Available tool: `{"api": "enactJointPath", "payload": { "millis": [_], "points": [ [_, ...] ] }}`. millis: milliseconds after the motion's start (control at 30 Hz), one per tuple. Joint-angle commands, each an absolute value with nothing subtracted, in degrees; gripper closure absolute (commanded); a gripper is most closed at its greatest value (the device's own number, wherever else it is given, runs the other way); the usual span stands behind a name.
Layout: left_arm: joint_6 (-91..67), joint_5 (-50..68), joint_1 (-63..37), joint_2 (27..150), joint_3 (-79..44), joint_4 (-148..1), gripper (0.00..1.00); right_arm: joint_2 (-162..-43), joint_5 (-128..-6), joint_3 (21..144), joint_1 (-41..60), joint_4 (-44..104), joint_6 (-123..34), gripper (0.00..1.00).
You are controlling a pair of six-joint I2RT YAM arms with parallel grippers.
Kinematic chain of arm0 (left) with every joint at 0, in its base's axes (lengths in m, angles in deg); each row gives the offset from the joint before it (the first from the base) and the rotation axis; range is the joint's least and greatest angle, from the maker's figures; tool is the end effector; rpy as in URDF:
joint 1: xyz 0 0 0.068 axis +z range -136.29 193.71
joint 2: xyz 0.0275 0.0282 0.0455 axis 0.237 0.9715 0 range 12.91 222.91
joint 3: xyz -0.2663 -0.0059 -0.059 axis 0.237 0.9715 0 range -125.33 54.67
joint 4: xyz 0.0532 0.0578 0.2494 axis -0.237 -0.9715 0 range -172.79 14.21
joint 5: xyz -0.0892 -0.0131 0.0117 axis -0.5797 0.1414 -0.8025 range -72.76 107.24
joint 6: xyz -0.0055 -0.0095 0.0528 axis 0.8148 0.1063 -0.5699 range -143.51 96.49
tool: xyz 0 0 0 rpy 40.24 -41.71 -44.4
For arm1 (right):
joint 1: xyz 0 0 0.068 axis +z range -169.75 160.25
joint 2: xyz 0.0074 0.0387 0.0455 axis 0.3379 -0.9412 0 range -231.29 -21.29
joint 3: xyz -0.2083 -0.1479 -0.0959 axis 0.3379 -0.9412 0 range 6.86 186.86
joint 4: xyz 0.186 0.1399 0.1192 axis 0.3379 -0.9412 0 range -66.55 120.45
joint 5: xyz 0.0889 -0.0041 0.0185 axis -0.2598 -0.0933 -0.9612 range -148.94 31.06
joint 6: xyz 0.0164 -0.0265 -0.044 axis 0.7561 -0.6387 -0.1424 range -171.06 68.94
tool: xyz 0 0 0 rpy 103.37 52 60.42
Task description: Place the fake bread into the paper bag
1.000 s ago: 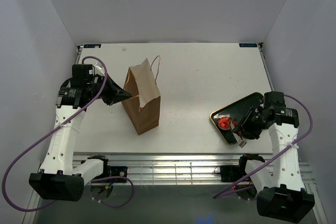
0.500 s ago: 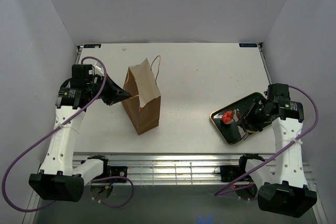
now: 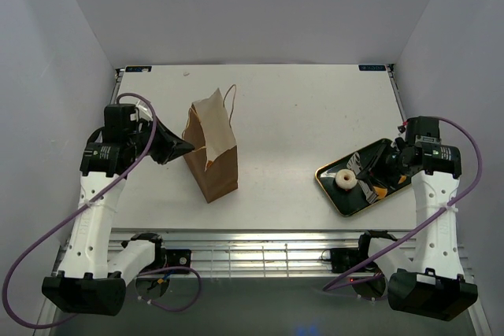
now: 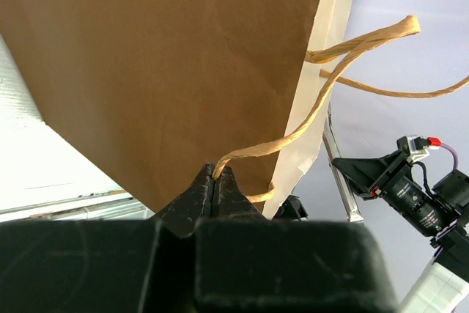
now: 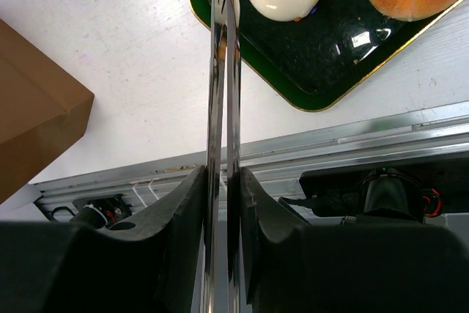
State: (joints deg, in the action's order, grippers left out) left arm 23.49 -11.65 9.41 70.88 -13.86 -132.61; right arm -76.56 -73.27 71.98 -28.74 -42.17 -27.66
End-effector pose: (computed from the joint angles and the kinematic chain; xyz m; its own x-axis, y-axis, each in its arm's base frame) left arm 0.1808 -0.0309 0.3651 -0.7829 -0.5833 -0.2163 -0.2551 0.6180 -0.7436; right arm 0.1499 -0.0148 0.3351 -0.7903 0.5146 -0.3325 0.3851 0.8393 0.3836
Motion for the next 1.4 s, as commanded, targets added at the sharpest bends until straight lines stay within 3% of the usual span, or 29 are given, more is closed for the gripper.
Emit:
{"api": "enactJointPath", "payload": {
  "millis": [0,300,1100,1367],
  "points": [
    [24.04,-10.27,9.4,68.72,-12.57,-132.13,1.0,-75.96,-73.01,71.2,-28.98,-41.0,-29.97,0.71],
    [23.33,-12.47,9.4,72.41,-14.76,-130.64,1.0,-78.42,-73.1,72.87,-29.07,-42.23,-30.67,0.6],
    [21.75,-14.31,9.31,74.17,-14.85,-130.19,1.0,-76.66,-69.14,65.66,-30.82,-41.53,-31.9,0.5],
    [21.66,-14.23,9.4,74.96,-15.38,-130.28,1.0,-76.66,-68.44,71.19,-31.35,-42.67,-31.55,0.51]
  ]
}}
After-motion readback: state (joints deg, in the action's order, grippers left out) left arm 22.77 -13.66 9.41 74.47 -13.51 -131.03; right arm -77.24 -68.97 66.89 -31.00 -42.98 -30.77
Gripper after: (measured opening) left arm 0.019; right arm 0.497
